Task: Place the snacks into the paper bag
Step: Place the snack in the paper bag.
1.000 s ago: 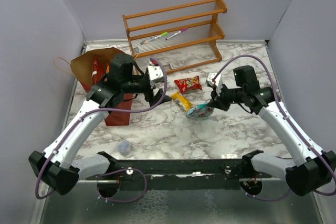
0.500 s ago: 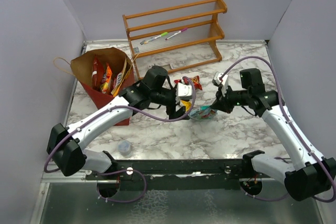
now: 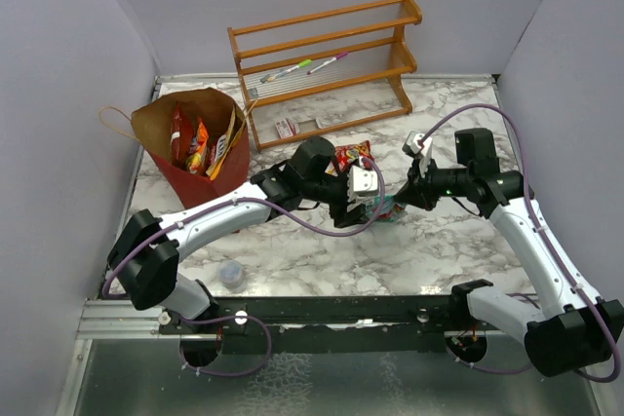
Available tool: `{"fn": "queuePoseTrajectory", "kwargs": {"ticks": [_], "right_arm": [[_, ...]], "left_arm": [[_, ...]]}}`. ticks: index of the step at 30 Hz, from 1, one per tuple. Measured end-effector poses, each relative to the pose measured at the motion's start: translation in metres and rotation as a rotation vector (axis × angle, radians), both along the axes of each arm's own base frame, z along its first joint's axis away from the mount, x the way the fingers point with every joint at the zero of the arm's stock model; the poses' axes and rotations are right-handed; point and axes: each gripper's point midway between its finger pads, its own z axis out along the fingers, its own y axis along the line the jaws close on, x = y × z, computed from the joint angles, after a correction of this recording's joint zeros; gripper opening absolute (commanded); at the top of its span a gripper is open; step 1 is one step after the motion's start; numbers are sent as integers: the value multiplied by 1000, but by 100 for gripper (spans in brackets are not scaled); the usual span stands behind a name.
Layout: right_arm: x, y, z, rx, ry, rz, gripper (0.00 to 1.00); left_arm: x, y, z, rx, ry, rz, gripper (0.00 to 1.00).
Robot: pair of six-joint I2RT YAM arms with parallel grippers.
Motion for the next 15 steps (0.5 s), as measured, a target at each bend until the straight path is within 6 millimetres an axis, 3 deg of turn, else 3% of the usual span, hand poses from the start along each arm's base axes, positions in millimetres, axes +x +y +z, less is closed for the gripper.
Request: {"fn": "queuePoseTrajectory", "kwargs": {"ticks": [6, 15], "right_arm": [[-2, 0, 4, 17, -6, 2, 1], [-6, 1, 3, 28, -15, 9, 1]], "left_arm": [[1, -9, -18, 27, 17, 2, 65], [5, -14, -30, 42, 64, 31, 49]]}}
